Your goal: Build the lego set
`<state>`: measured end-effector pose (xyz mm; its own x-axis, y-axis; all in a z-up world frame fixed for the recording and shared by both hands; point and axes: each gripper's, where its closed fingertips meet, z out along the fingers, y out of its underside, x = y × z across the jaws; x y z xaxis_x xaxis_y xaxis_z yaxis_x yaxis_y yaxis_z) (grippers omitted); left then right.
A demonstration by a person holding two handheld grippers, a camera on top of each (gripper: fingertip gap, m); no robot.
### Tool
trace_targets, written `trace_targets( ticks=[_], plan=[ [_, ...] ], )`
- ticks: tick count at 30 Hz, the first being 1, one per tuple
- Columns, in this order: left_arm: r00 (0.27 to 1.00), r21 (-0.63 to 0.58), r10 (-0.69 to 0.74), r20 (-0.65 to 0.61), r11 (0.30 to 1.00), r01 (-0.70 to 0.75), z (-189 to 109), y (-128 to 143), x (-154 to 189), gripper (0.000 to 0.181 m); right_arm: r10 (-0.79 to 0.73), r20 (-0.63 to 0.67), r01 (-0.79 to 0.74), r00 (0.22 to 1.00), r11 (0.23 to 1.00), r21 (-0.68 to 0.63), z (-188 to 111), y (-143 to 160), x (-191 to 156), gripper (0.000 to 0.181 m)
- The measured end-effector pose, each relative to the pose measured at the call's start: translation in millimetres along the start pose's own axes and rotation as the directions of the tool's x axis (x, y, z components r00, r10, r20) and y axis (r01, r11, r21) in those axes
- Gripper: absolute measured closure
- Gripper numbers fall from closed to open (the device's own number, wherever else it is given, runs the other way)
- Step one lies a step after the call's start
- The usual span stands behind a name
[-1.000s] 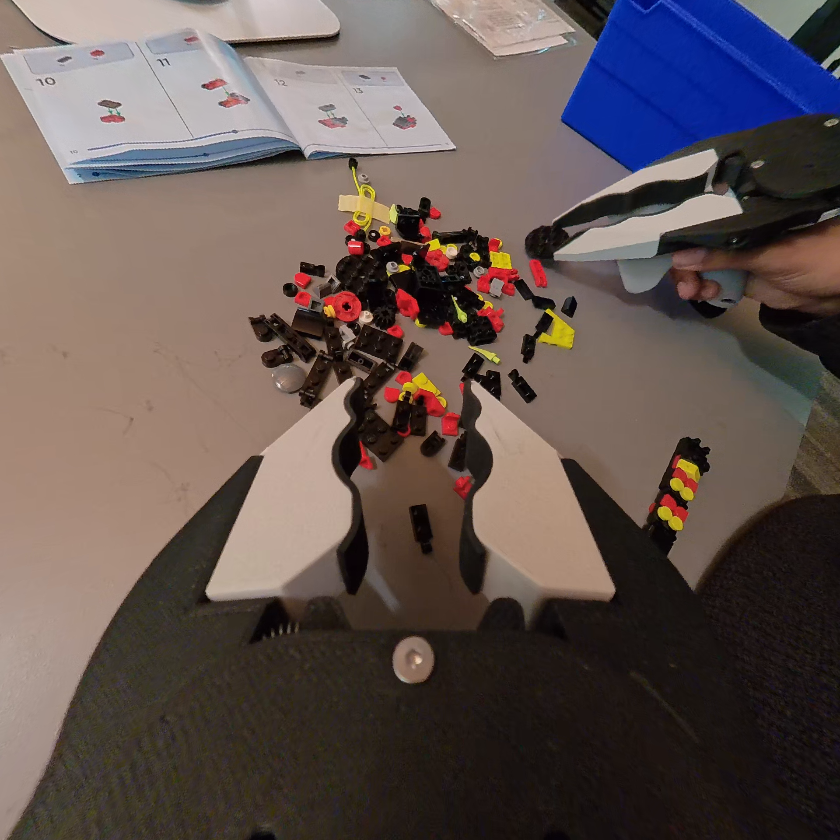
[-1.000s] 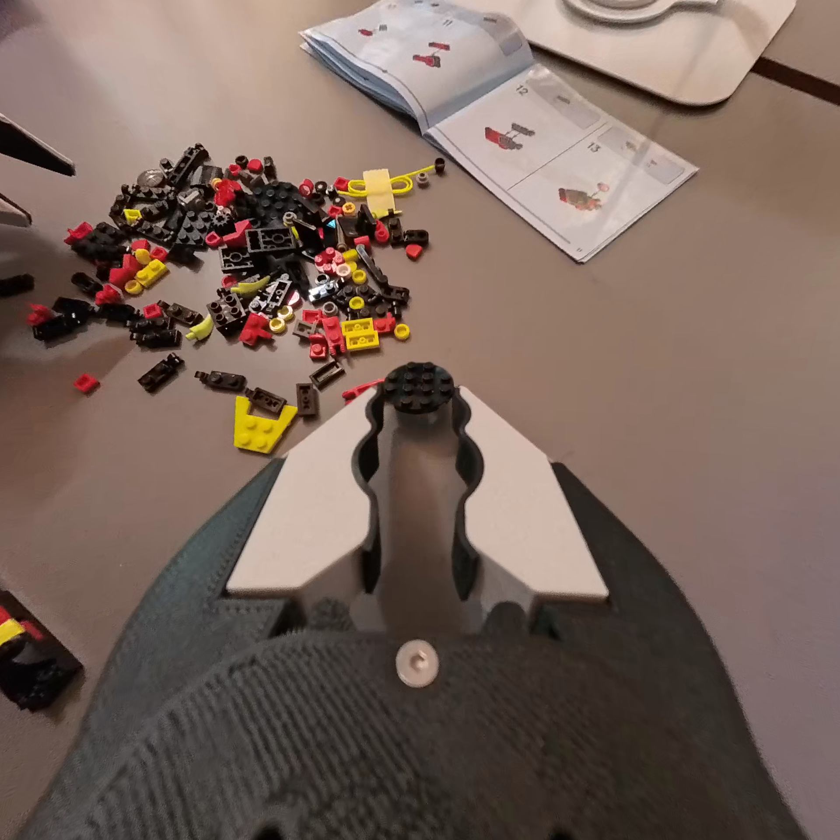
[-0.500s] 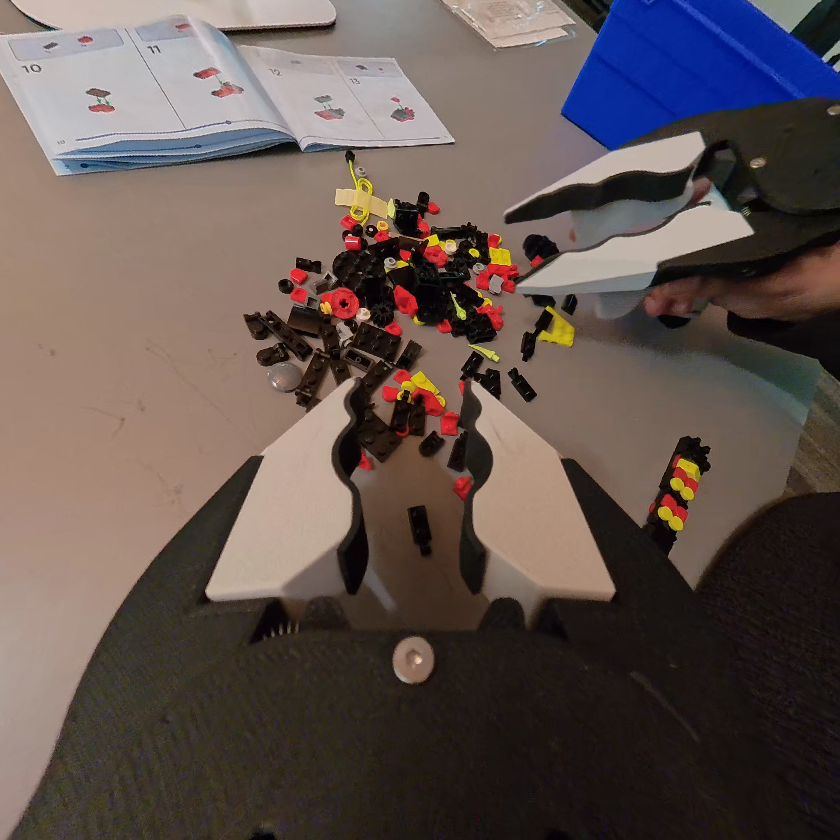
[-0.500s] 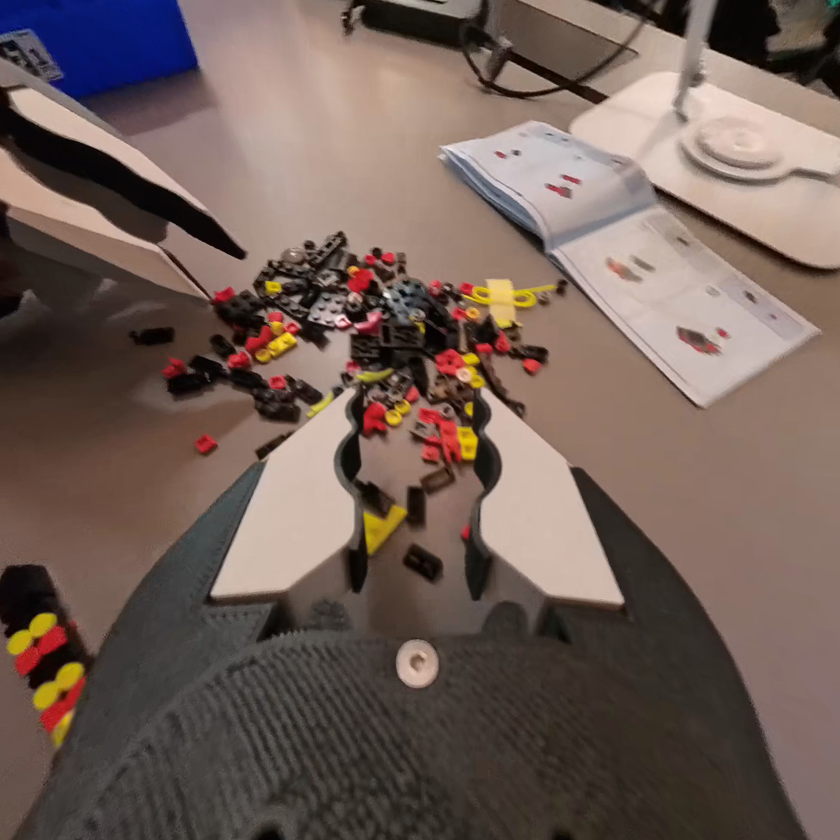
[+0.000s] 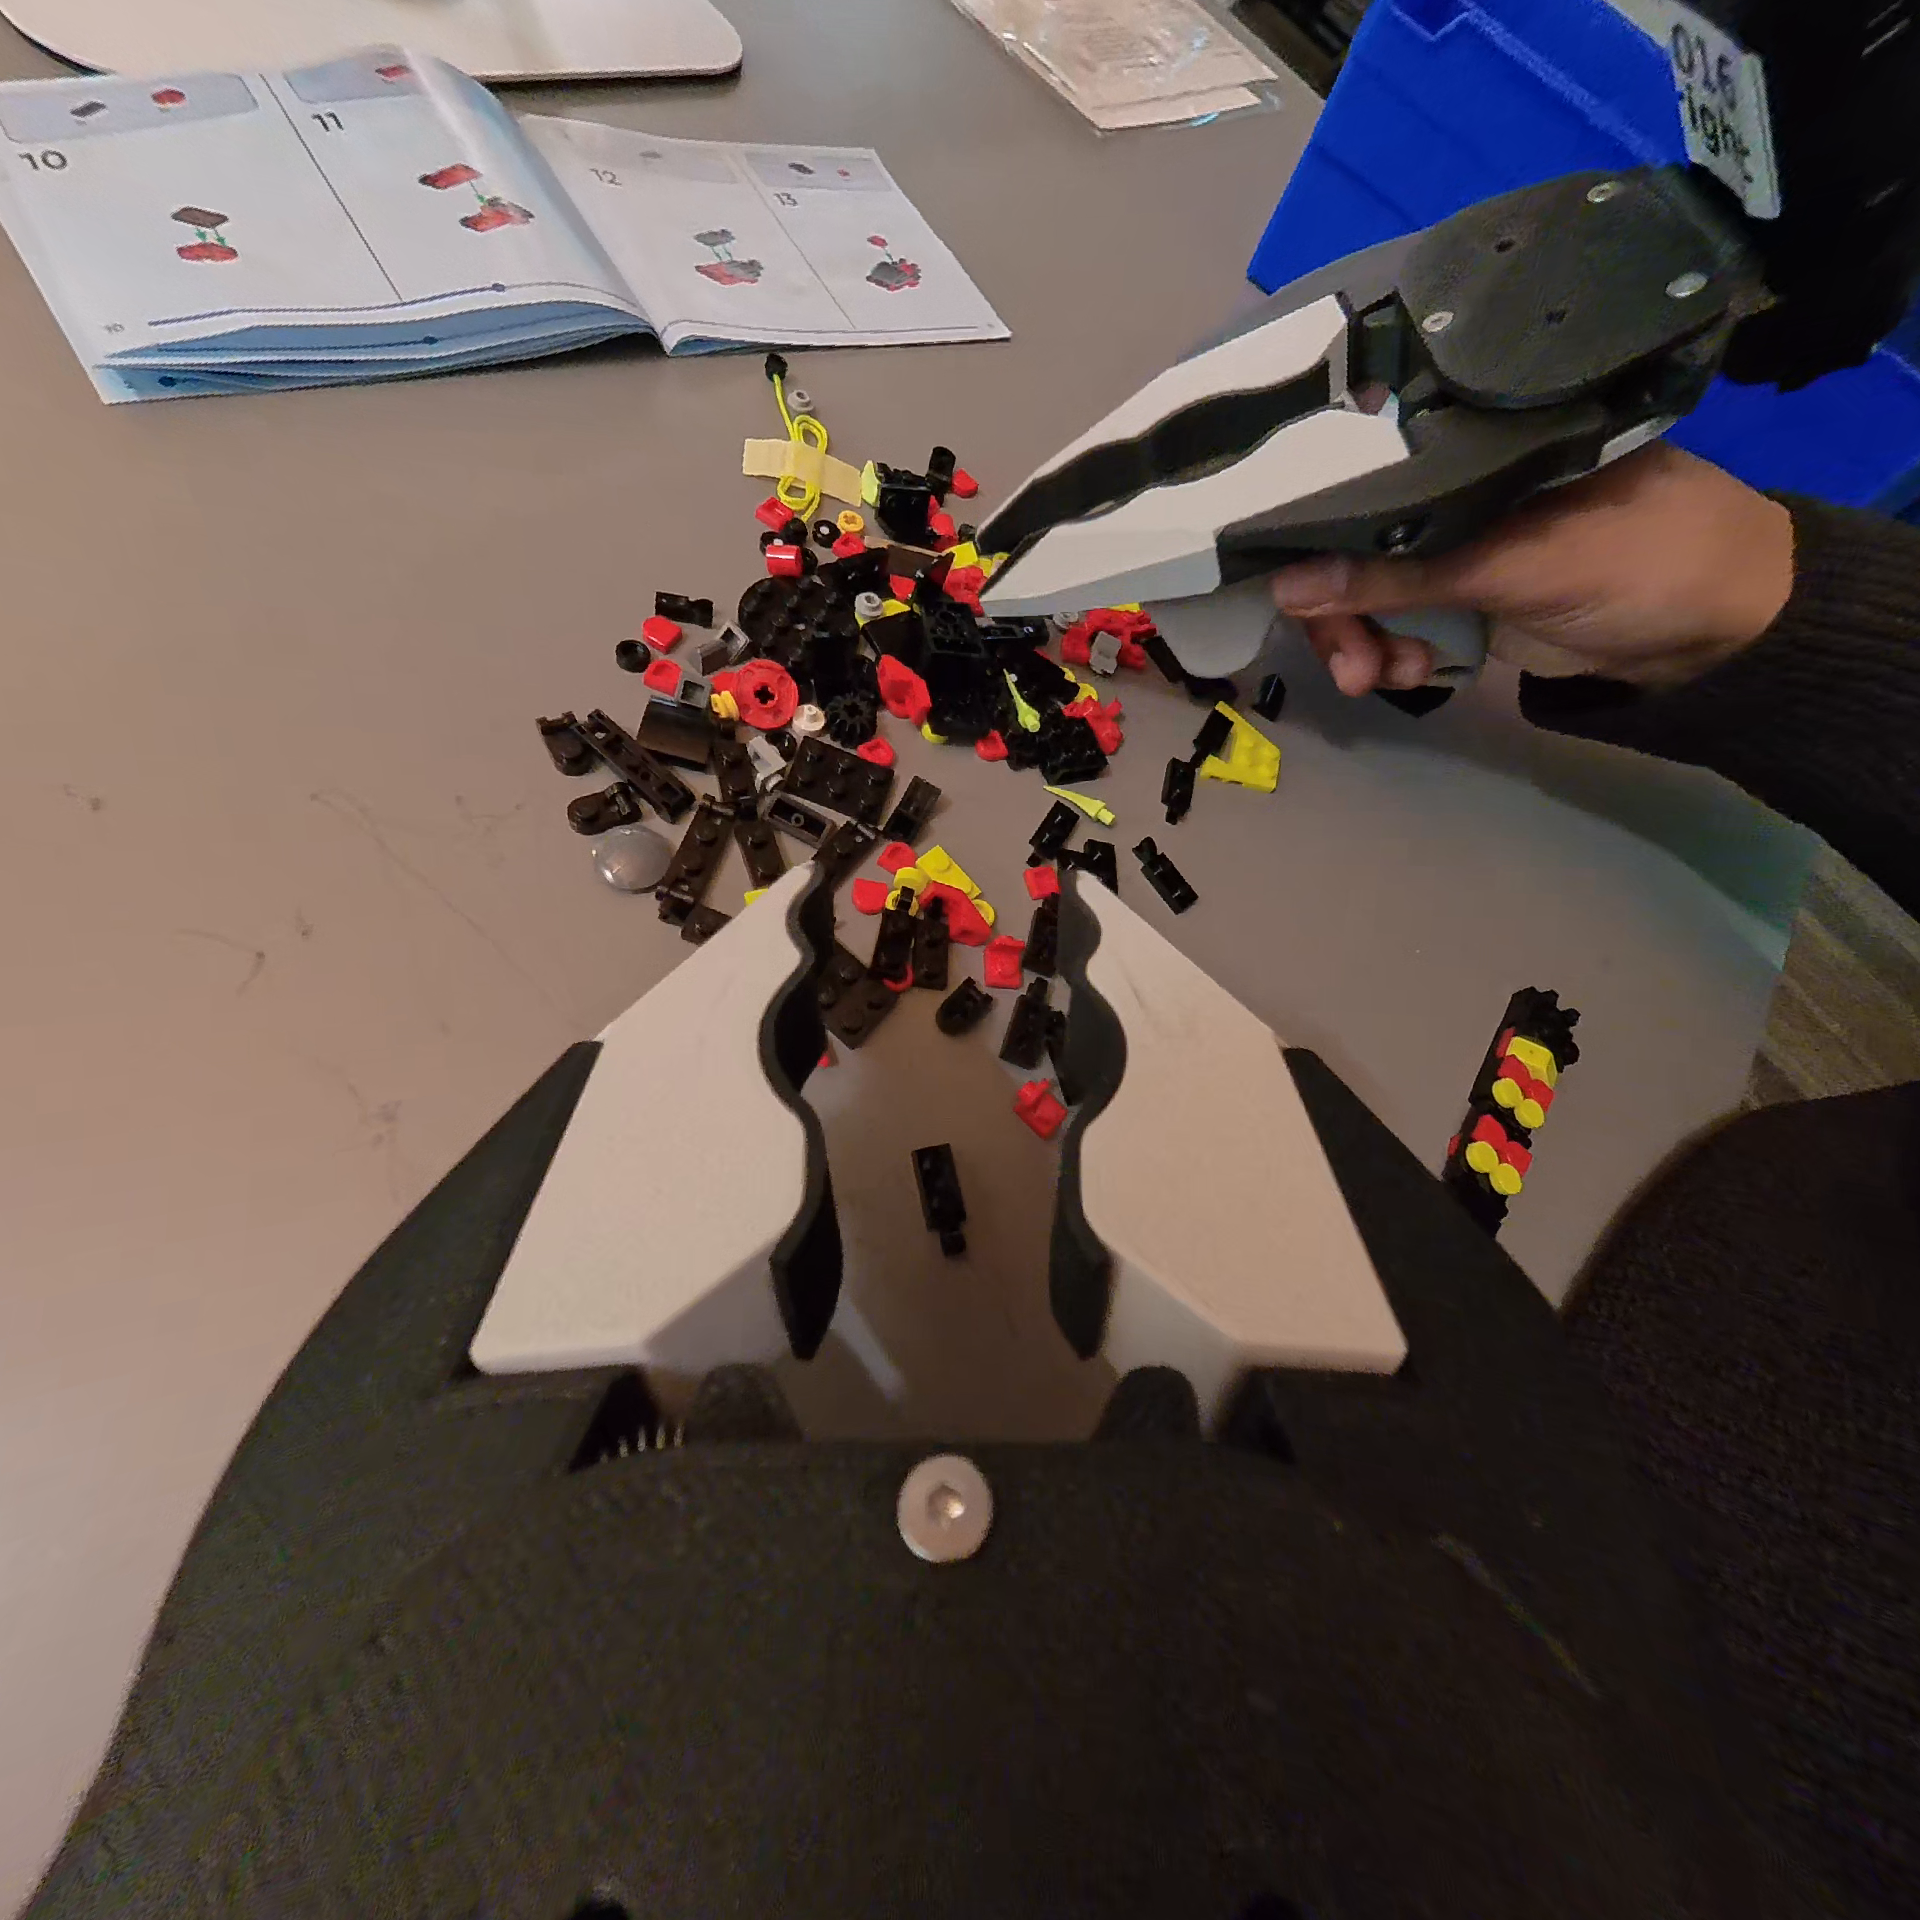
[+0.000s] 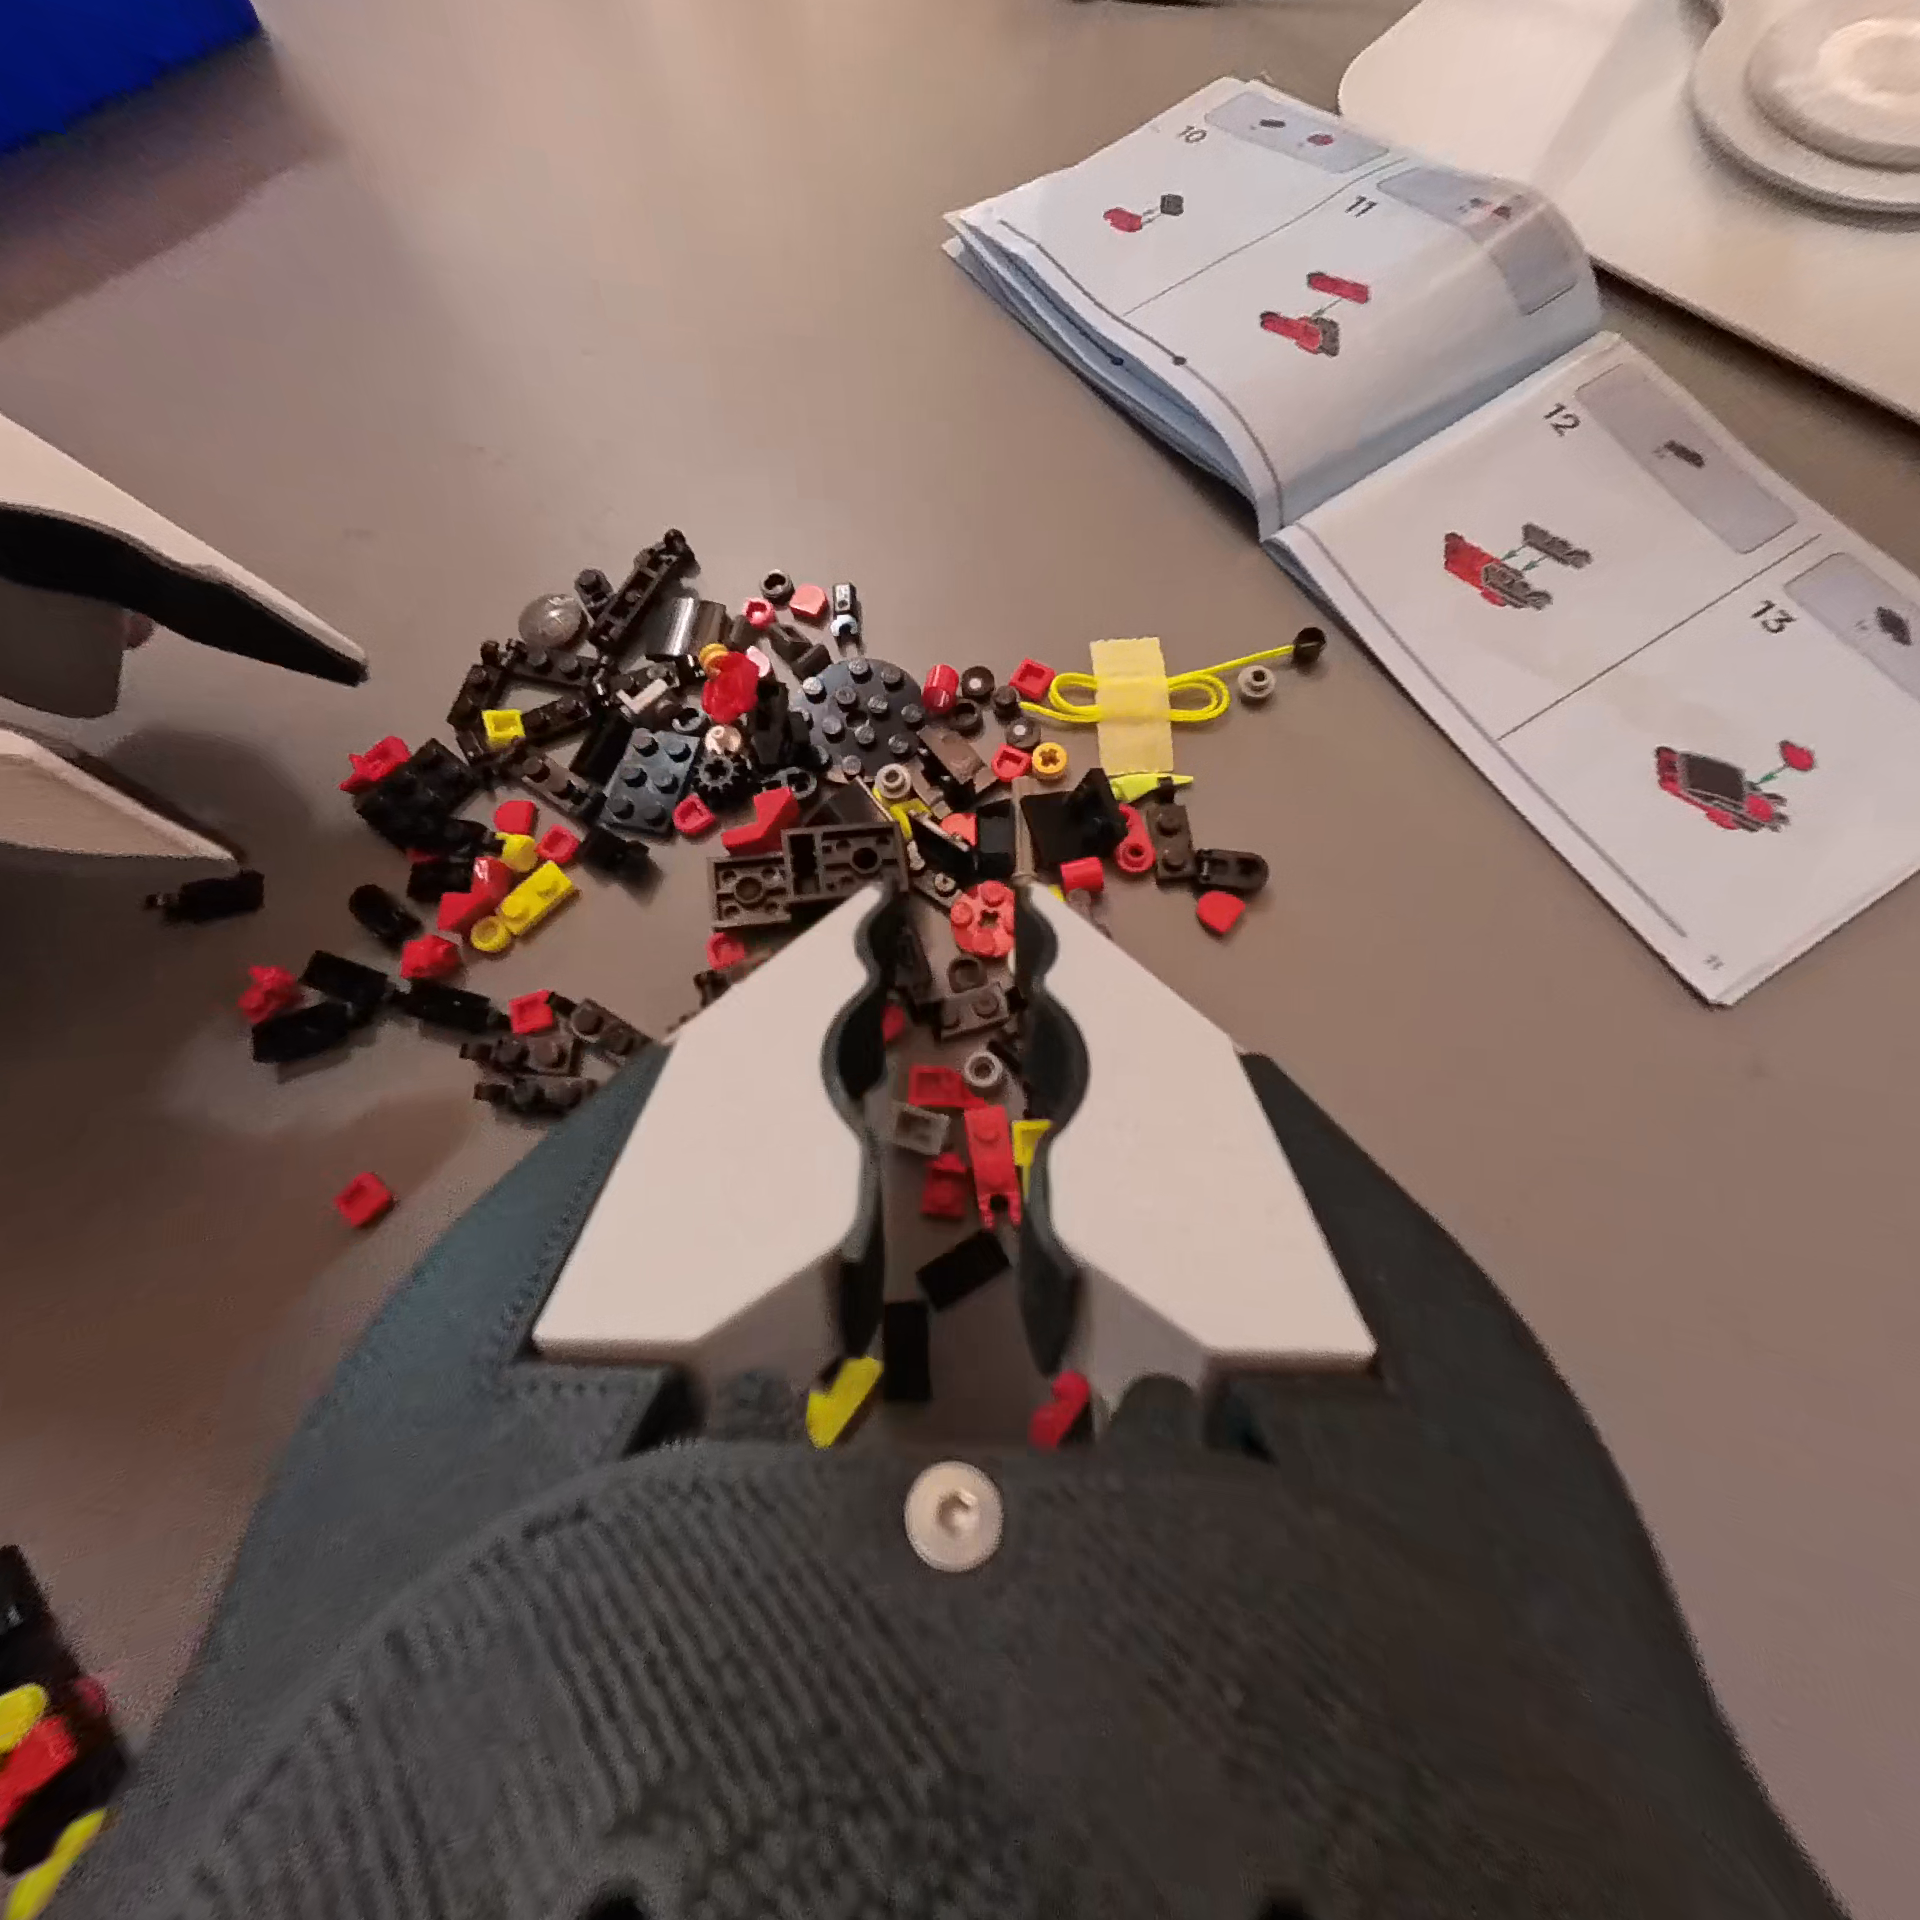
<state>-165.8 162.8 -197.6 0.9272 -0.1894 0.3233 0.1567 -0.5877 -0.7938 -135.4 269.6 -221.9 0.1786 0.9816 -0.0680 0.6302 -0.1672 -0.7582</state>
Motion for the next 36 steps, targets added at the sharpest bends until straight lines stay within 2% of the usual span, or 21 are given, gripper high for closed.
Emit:
trace_targets(
  ticks=[8,13,22,25,30,36],
  plan=[
    [1.0,-0.002,-0.018,-0.012,1.0,0.018,0.5,0.5,0.2,0.14,-0.022,-0.004,0.022,1.0,0.999,-0.031,6.3,6.5,3.8,0.16],
    [1.0,-0.004,-0.022,-0.014,1.0,0.022,0.7,0.8,0.2,0.14,-0.002,0.009,0.003,1.0,1.0,-0.031,6.3,6.4,5.9,0.167],
    [1.0,-0.005,-0.012,-0.009,1.0,0.012,0.8,0.9,0.4,0.14,-0.048,-0.005,0.048,0.999,0.998,0.038,-8.8,-9.2,4.7,0.167],
    [1.0,-0.004,-0.003,-0.004,1.0,0.003,1.1,0.1,0.5,0.14,-0.072,0.01,0.071,0.997,0.996,0.06,-21.1,-11.1,-1.8,0.167],
    [1.0,-0.001,0.022,0.002,1.0,-0.022,3.4,-2.2,1.4,0.141,-0.076,0.018,0.075,0.997,0.995,0.072,-59.0,4.7,-17.2,0.167],
    [1.0,0.007,0.029,0.008,1.0,-0.029,3.9,-3.7,0.9,0.143,0.059,-0.032,-0.058,0.998,0.998,0.039,-99.8,58.9,-16.6,0.167]
  ],
)
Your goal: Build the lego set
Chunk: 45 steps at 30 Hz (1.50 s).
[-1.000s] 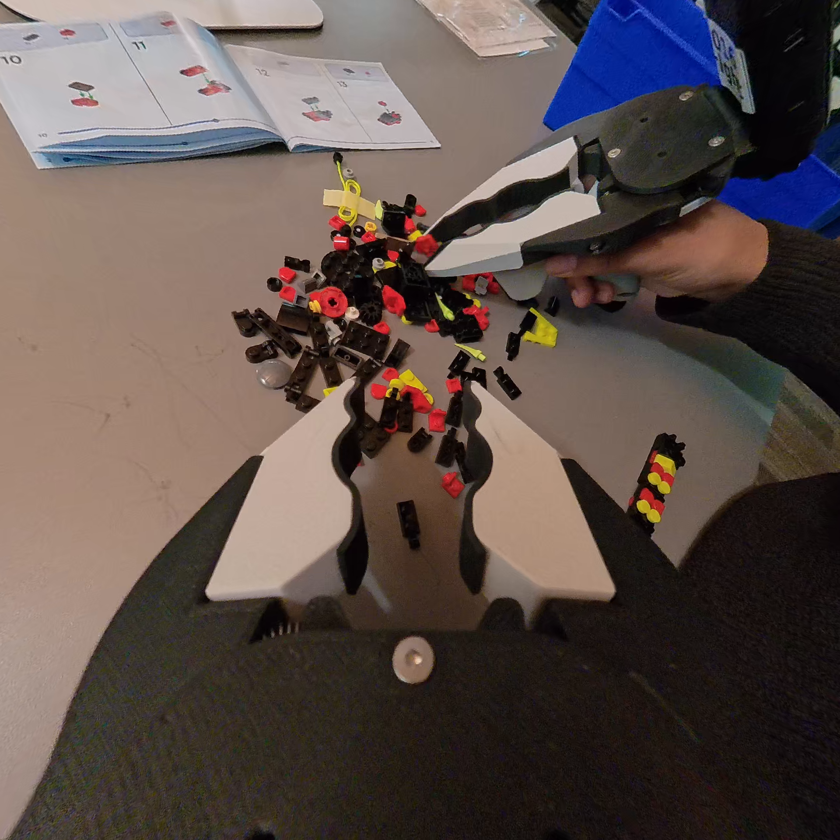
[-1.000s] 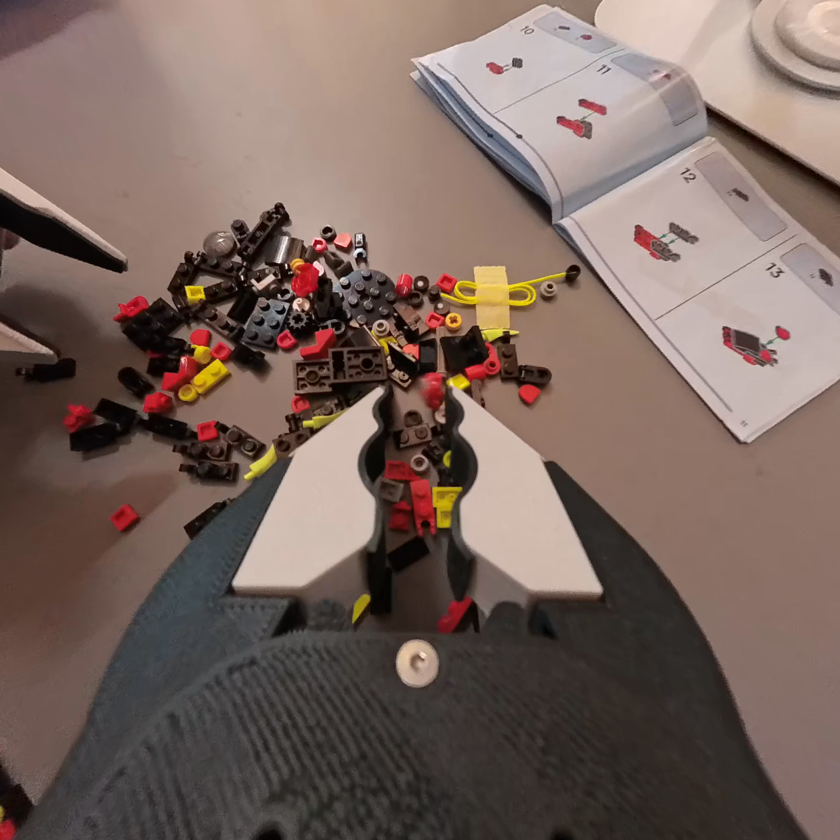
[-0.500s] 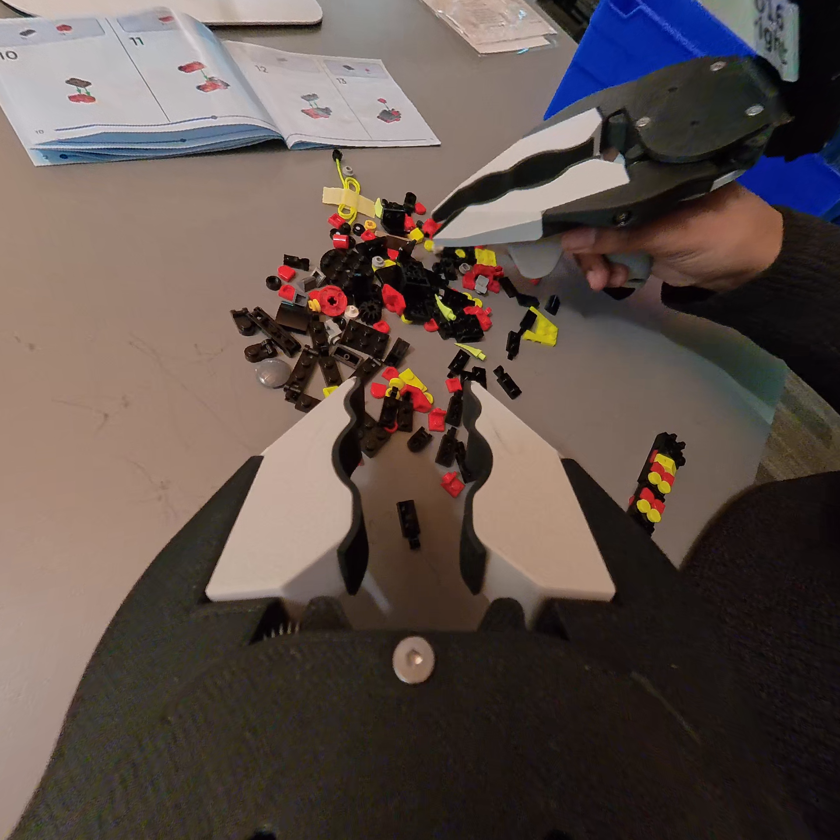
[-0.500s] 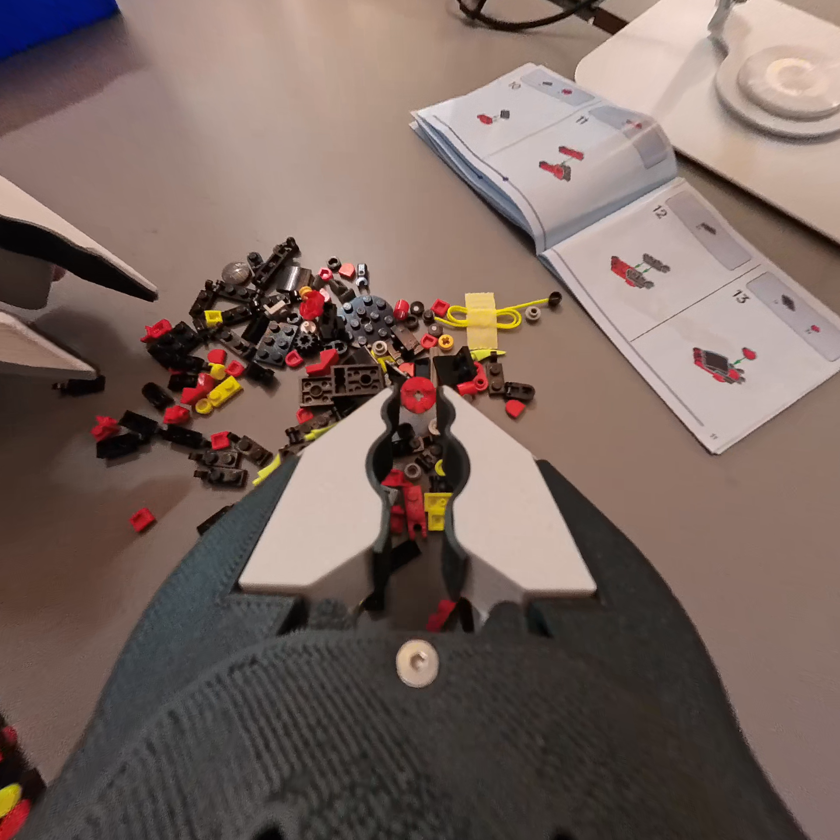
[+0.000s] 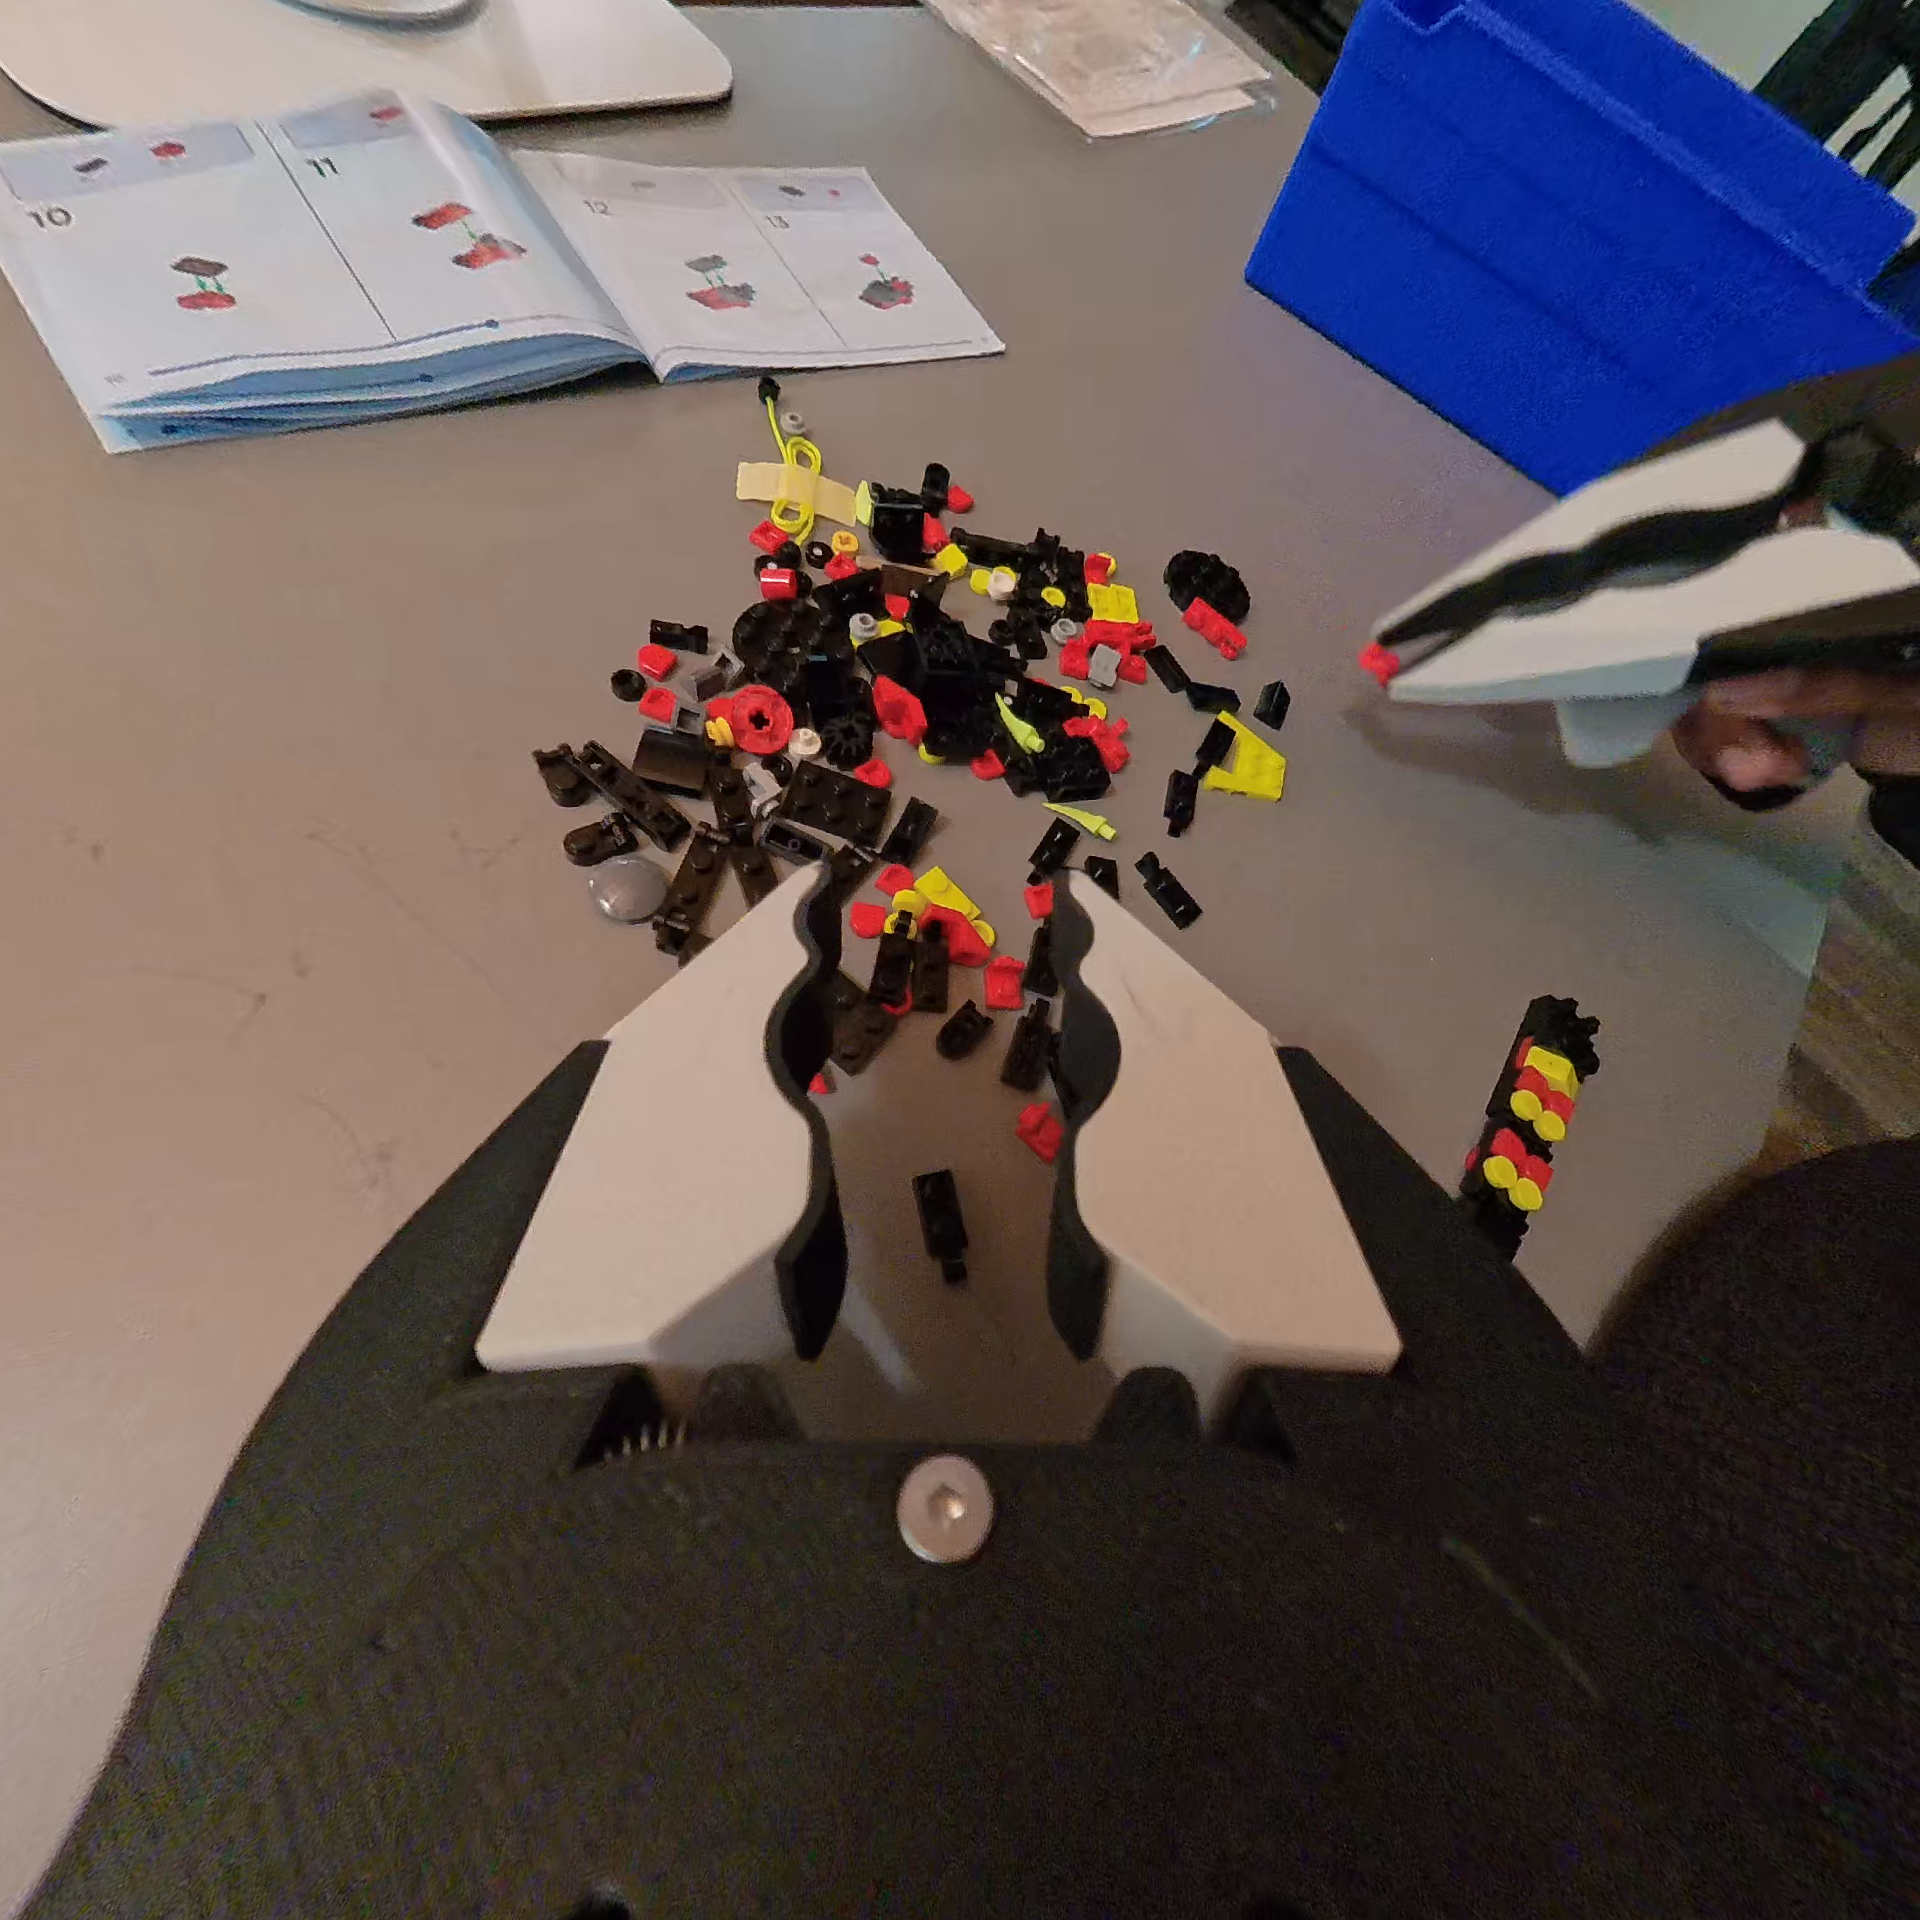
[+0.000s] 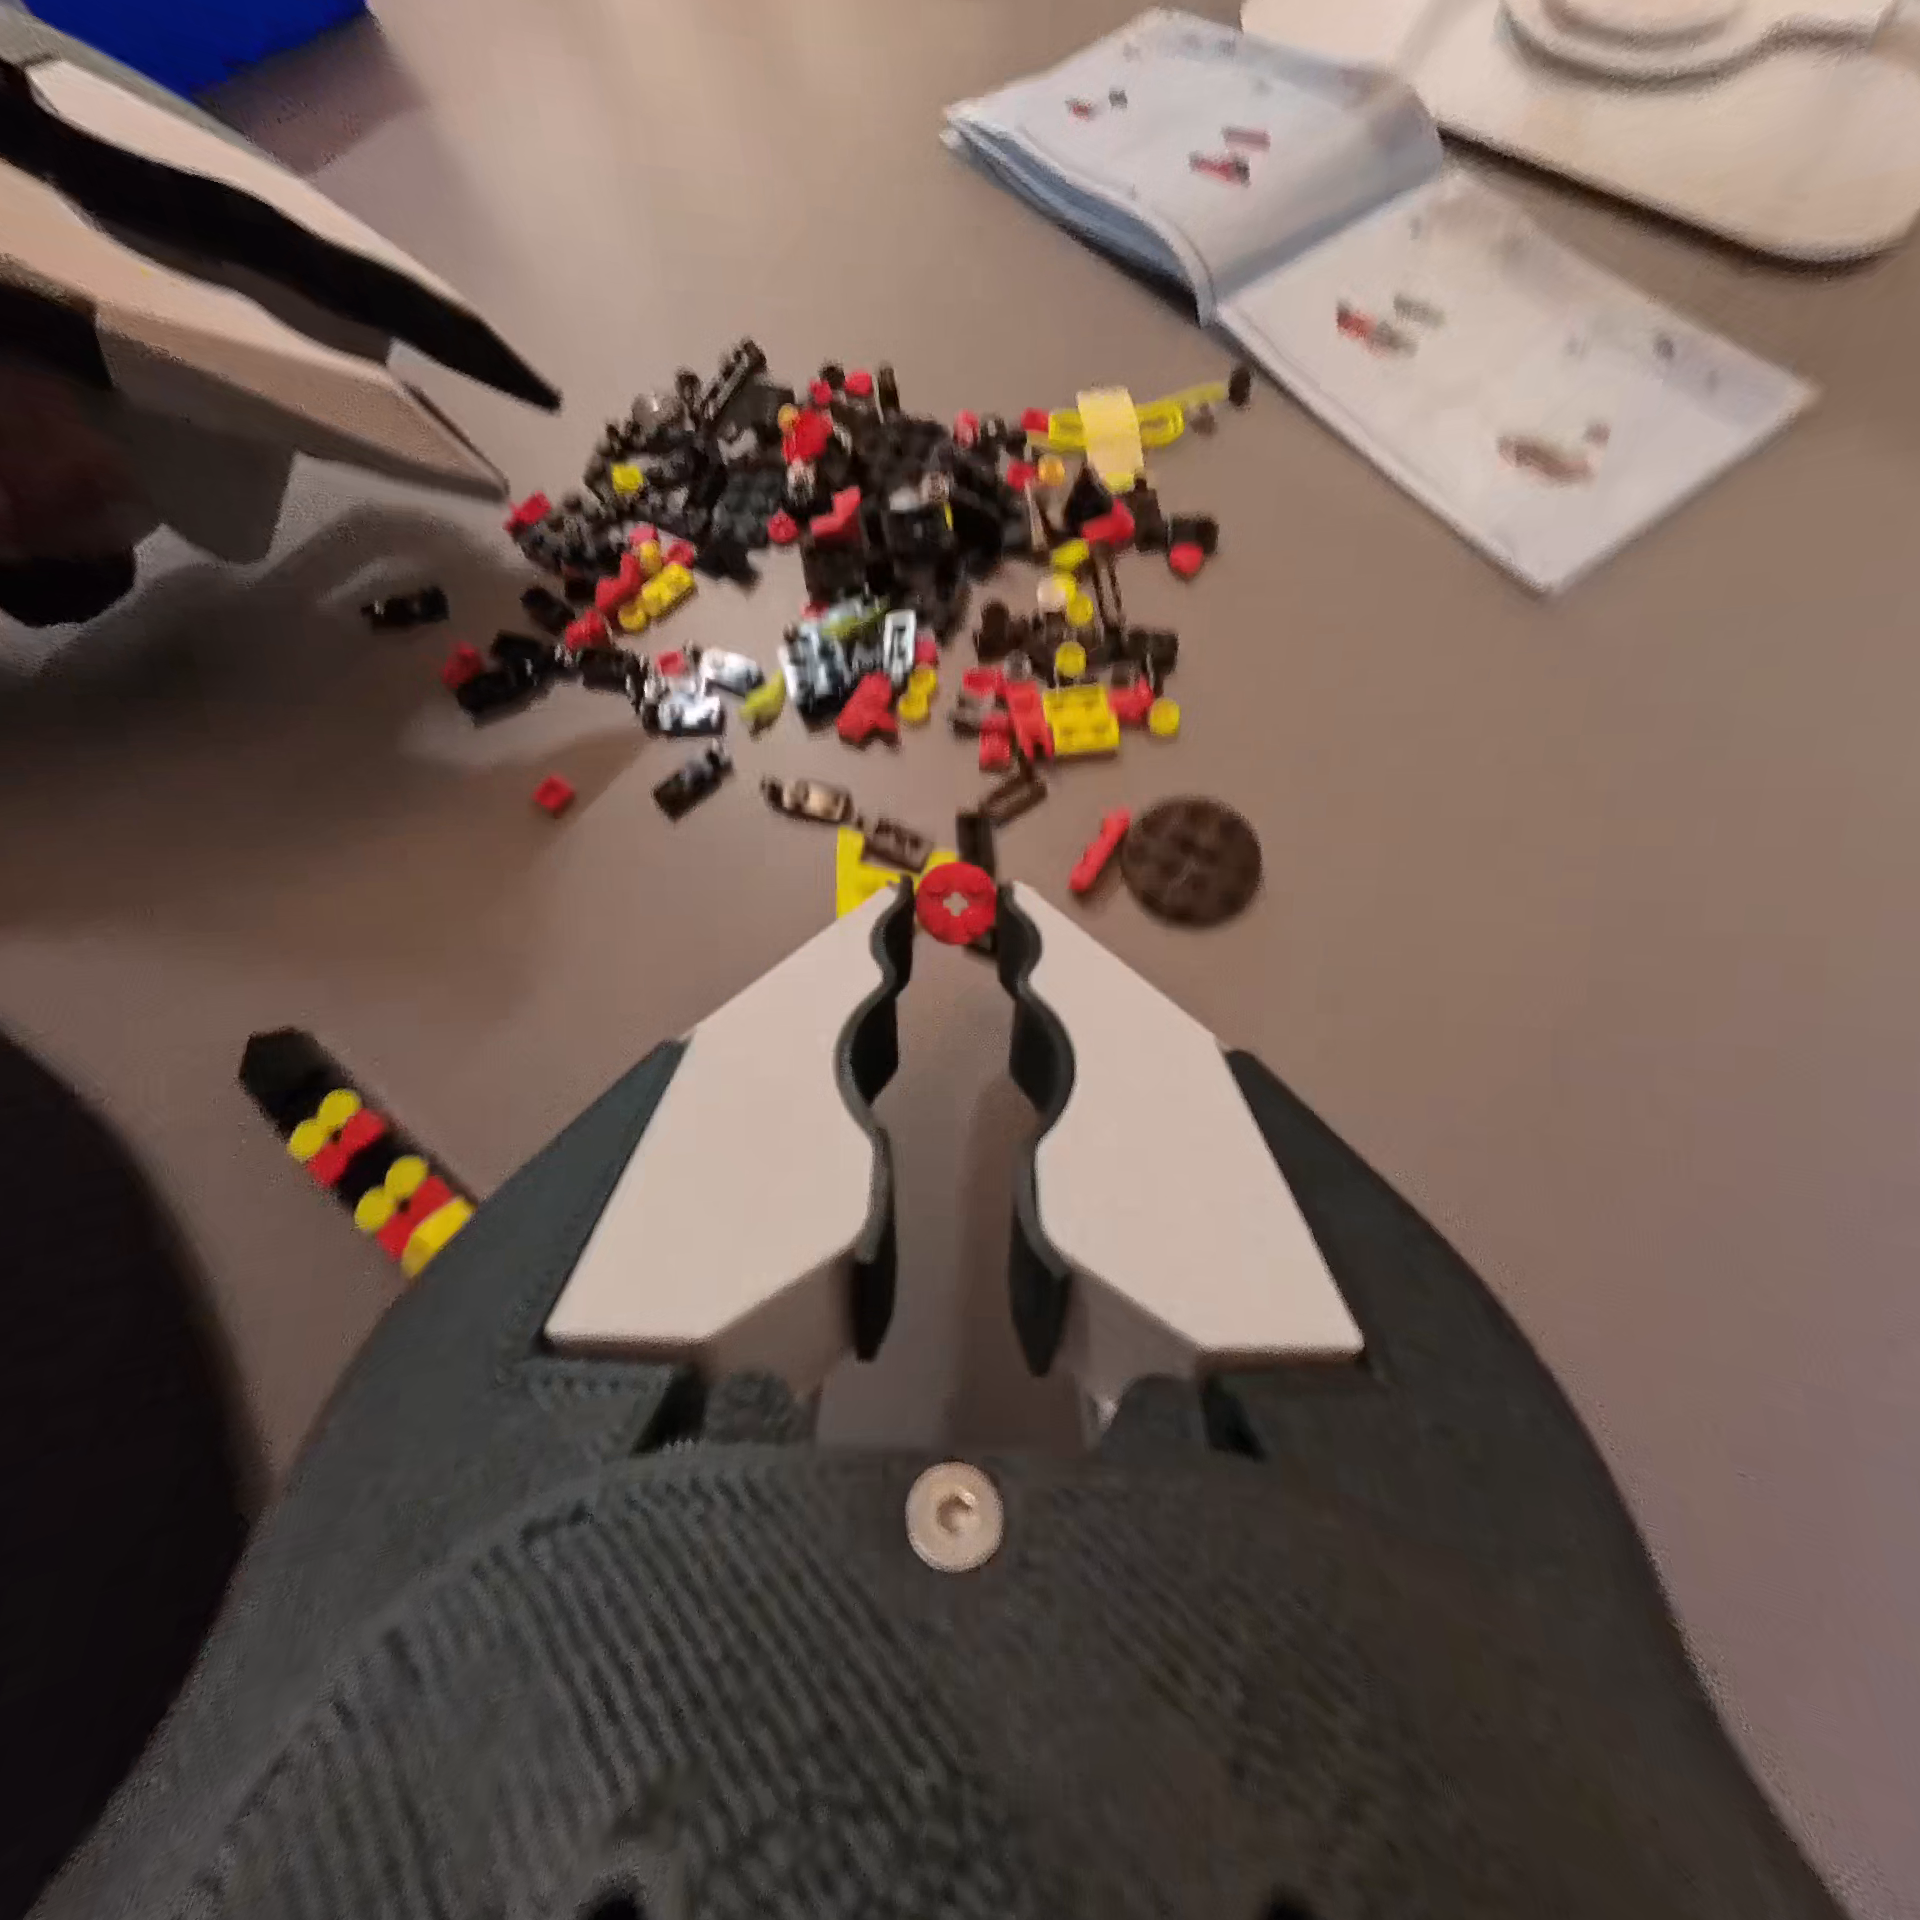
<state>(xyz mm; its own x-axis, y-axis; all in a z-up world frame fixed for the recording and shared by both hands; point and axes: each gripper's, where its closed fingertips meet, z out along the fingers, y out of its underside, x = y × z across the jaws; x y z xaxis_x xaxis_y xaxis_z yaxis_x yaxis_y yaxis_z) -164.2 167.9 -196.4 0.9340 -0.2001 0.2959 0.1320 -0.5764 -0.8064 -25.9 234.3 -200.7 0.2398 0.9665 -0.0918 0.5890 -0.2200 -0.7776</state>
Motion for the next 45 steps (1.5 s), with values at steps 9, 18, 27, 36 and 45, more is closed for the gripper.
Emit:
trace_targets(
  ticks=[9,18,27,36,45],
  plan=[
    [1.0,-0.023,0.02,-0.008,1.0,-0.02,4.5,2.8,4.8,0.143,-0.048,0.127,0.064,0.991,0.989,-0.133,7.1,35.1,-27.0,0.167],
    [1.0,-0.025,0.008,-0.003,1.0,-0.008,3.3,3.9,2.1,0.142,-0.062,0.125,0.077,0.99,0.99,-0.117,8.3,32.7,-27.3,0.166],
    [1.0,-0.023,0.002,-0.014,1.0,-0.003,2.3,3.8,3.6,0.142,-0.075,0.127,0.093,0.989,0.985,-0.142,7.6,38.9,-24.6,0.164],
    [1.0,-0.023,-0.008,-0.021,1.0,0.008,2.3,3.8,3.7,0.142,-0.077,0.264,0.117,0.961,0.983,-0.14,3.4,41.7,-46.7,0.169],
    [1.0,-0.026,-0.018,-0.024,1.0,0.017,3.0,4.2,3.0,0.142,-0.078,0.224,0.101,0.971,0.99,-0.093,3.7,32.1,-39.3,0.166]
  ],
)
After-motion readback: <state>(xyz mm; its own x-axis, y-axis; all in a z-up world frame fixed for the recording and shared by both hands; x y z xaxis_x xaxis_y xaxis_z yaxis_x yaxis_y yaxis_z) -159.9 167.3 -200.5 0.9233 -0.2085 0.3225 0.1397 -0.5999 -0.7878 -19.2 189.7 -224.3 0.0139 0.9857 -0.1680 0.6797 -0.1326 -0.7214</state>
